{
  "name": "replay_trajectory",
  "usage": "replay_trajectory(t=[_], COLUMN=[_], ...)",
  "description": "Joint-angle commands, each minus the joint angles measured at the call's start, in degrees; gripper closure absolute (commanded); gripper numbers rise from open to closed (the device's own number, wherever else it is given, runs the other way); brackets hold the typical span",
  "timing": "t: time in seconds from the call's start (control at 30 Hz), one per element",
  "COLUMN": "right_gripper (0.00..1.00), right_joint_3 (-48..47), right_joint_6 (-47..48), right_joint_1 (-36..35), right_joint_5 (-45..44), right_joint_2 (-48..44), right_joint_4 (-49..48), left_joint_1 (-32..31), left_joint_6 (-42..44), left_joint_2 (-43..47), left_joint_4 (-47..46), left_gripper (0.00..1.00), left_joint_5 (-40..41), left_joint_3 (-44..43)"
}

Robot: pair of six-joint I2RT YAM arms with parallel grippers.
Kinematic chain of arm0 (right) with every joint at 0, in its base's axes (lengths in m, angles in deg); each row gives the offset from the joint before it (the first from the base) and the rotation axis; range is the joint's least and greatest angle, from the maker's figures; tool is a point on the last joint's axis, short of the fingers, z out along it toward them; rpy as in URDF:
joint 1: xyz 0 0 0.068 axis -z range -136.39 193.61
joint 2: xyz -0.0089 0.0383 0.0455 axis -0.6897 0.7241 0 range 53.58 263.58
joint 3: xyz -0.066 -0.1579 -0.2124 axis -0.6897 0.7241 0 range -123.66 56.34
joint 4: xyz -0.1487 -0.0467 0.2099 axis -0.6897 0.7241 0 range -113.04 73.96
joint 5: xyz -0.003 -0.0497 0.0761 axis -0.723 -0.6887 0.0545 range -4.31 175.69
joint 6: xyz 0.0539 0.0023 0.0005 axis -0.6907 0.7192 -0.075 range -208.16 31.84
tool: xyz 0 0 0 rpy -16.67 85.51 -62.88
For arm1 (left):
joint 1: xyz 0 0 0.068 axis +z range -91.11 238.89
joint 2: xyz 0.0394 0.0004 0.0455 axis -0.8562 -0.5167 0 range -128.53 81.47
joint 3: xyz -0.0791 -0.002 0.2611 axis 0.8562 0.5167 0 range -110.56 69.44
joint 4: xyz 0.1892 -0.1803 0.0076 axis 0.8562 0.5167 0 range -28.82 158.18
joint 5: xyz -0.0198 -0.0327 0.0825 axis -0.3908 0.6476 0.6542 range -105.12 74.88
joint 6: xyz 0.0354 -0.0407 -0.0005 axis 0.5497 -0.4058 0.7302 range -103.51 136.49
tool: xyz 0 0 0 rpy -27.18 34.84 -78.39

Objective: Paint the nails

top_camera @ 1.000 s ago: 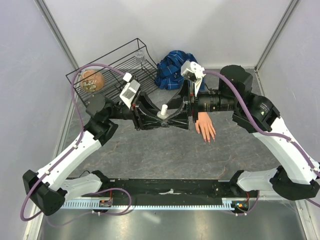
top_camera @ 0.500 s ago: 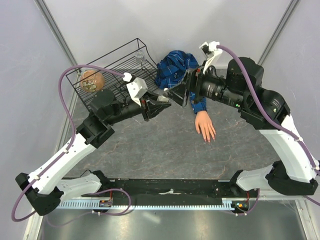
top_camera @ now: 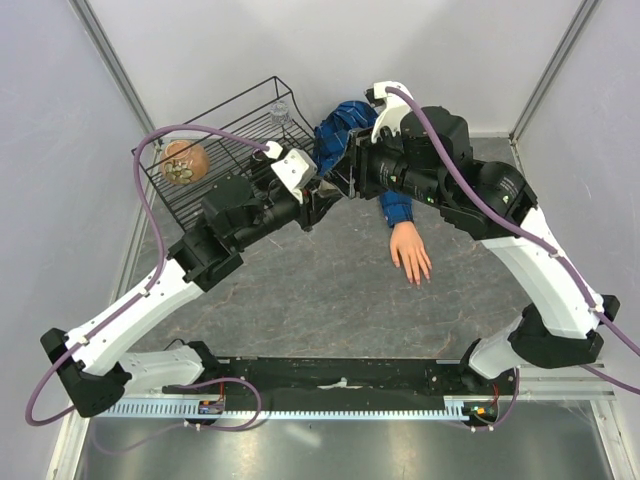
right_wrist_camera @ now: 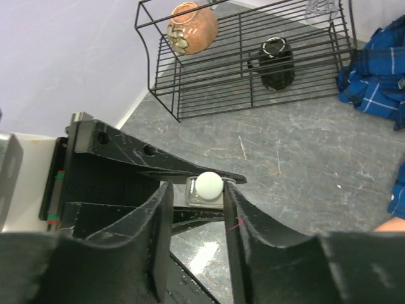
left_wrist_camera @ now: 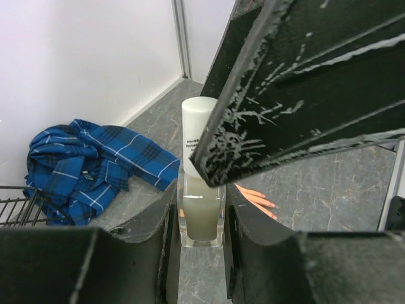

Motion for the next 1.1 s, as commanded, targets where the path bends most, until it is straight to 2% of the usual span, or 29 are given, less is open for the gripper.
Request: replay_trajectory(t=[0.0, 0.13, 0.2, 0.3, 0.33, 0.4, 0.43, 0.47, 0.5, 0.53, 0.57, 0.6, 0.67, 0.7, 0.73, 0.77, 0.8, 0.83, 0.9, 0.93, 0.97, 1.0, 1.07], right_gripper=[0.61, 0.90, 1.00, 1.00, 1.00, 1.00, 1.00, 1.00, 1.00, 1.00, 1.00, 1.00, 1.00, 1.00, 1.00, 1.00, 1.00, 1.00, 1.00, 0.95, 0.79, 0.42, 0.24], right_joint_3=[-0.91, 0.76, 2.77, 7.33, 8.57, 13.14, 14.37, 16.04, 16.32, 16.41, 16.58, 16.84, 17.63, 17.90, 18.07, 18.16, 18.16, 18.16, 18.08, 17.99, 17.64, 17.29, 15.89], right_joint_6=[1.60, 3.96, 5.20, 12.65, 15.37, 22.50, 23.13, 24.96, 24.54, 23.84, 23.75, 20.79, 19.62, 19.10, 19.00, 19.09, 19.00, 18.83, 18.04, 17.25, 16.98, 16.46, 14.70], right_joint_1=[-0.44, -0.44, -0.44, -0.35, -0.26, 0.00, 0.52, 0.88, 1.32, 2.80, 3.34, 3.52, 3.61, 3.61, 3.61, 3.61, 3.69, 3.61, 3.61, 3.69, 3.61, 3.52, 3.61], right_joint_5=[-2.72, -2.90, -2.02, 5.08, 15.63, 26.49, 32.81, 41.23, 44.71, 48.40, 55.13, 57.03, 58.10, 56.36, 55.30, 54.25, 52.15, 51.26, 47.23, 46.33, 44.93, 42.92, 35.19], right_joint_2=[-0.54, -1.16, -2.38, -5.54, -6.60, -10.29, -11.34, -12.57, -12.67, -12.50, -11.71, -11.36, -11.26, -11.53, -11.88, -12.66, -13.02, -13.28, -13.73, -13.64, -13.55, -13.55, -13.46], right_joint_4=[-0.03, -0.38, -1.69, -5.46, -6.44, -8.81, -9.34, -9.95, -9.96, -9.96, -9.96, -10.13, -10.57, -10.75, -10.93, -11.28, -11.45, -11.89, -12.42, -12.51, -12.51, -12.42, -12.33], left_joint_1=[-0.39, -0.39, -0.22, 1.71, 2.59, 5.75, 6.63, 7.68, 7.95, 8.13, 8.57, 8.83, 10.32, 10.76, 10.86, 10.68, 10.68, 10.85, 11.21, 11.21, 11.12, 11.12, 10.68], left_joint_6=[-1.61, -5.11, -7.76, -13.46, -18.35, -27.58, -34.68, -52.50, -61.38, -74.52, -78.22, -79.48, -69.53, -61.90, -42.25, -33.35, -28.13, -22.16, -18.07, -16.31, -15.77, -15.51, -13.40], left_joint_2=[0.42, 1.47, 2.53, 2.62, 2.35, 0.35, -0.63, -2.20, -5.35, -7.12, -8.27, -8.80, -6.80, -4.79, -1.20, 0.58, 1.55, 2.61, 2.97, 3.05, 3.32, 3.41, 4.19], left_joint_4=[-2.92, -6.24, -7.57, -10.99, -13.96, -22.55, -29.74, -49.82, -58.12, -65.94, -72.98, -73.14, -66.68, -48.63, -37.57, -25.63, -16.37, -12.88, -8.56, -7.15, -6.96, -6.96, -6.26], left_gripper=[0.98, 0.98, 0.98, 0.98, 0.98, 0.98, 0.98, 0.98, 0.98, 0.98, 0.98, 0.98, 0.98, 0.98, 0.98, 0.98, 0.98, 0.98, 0.98, 0.98, 0.98, 0.98, 0.98], left_joint_5=[1.01, -2.86, -6.54, -20.04, -32.19, -46.21, -58.03, -61.89, -64.54, -67.78, -68.95, -69.66, -68.53, -66.95, -61.46, -57.66, -54.49, -49.93, -46.56, -44.81, -43.75, -42.52, -37.87], left_joint_3=[-2.25, -0.67, 0.82, 1.44, 1.35, 1.96, 2.93, 4.85, 5.13, 5.13, 4.87, 4.96, 5.83, 5.66, 4.88, 2.26, 1.71, 1.18, -0.58, -0.84, -1.10, -1.11, -1.11])
